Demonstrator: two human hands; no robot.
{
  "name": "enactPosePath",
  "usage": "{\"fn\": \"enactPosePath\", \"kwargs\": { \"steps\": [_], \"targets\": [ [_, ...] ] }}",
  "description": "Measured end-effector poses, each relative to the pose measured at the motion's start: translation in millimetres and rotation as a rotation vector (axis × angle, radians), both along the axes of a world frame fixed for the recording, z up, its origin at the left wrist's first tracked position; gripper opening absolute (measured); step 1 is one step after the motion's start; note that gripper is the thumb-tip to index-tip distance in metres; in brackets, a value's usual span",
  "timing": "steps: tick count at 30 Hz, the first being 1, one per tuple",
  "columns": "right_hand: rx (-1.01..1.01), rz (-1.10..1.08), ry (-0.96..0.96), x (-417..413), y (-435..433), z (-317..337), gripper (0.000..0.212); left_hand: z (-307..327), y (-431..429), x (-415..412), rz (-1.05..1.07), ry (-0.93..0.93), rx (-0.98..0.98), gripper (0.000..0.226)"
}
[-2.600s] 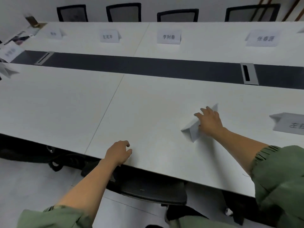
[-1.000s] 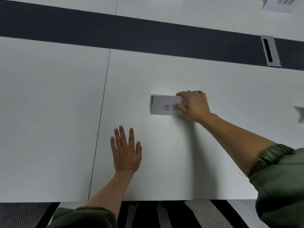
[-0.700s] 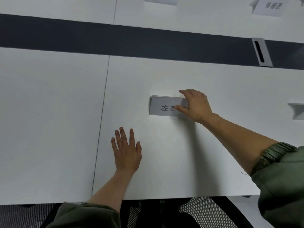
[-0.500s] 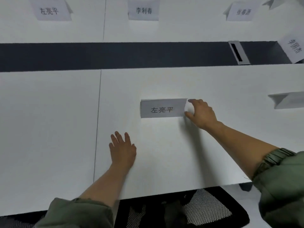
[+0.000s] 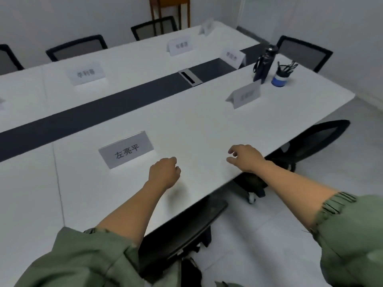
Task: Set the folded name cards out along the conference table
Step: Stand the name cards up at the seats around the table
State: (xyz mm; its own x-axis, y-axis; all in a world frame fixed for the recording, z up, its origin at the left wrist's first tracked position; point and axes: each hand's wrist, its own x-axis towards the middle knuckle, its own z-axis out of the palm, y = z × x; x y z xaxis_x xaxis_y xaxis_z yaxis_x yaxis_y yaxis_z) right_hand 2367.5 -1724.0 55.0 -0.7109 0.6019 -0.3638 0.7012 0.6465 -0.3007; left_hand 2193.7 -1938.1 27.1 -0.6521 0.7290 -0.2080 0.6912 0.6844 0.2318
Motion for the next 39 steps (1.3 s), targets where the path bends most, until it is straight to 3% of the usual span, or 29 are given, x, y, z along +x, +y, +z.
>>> {"fn": "enactPosePath", "kwargs": {
  "steps": [7,13,26,39],
  "targets": [
    [0.057,-0.275,0.078,206.3,29.6,35.4,0.038,48.7,93.1,159.0,-0.320,0.021,0.109,0.033],
    [0.147,-0.508,0.093,334.3,70.1,62.8,0.032,84.0,170.7,258.7,-0.570,0.032,0.129,0.031],
    [0.170,-0.824,0.067,487.3,222.2,63.9,0.035,94.9,414.2,389.8,-0.922,0.052,0.100,0.022],
    [0.203,-1.123,0.049,642.6,392.3,93.1,0.035,126.5,674.6,555.1,-1.201,0.099,0.128,0.034]
  ]
}}
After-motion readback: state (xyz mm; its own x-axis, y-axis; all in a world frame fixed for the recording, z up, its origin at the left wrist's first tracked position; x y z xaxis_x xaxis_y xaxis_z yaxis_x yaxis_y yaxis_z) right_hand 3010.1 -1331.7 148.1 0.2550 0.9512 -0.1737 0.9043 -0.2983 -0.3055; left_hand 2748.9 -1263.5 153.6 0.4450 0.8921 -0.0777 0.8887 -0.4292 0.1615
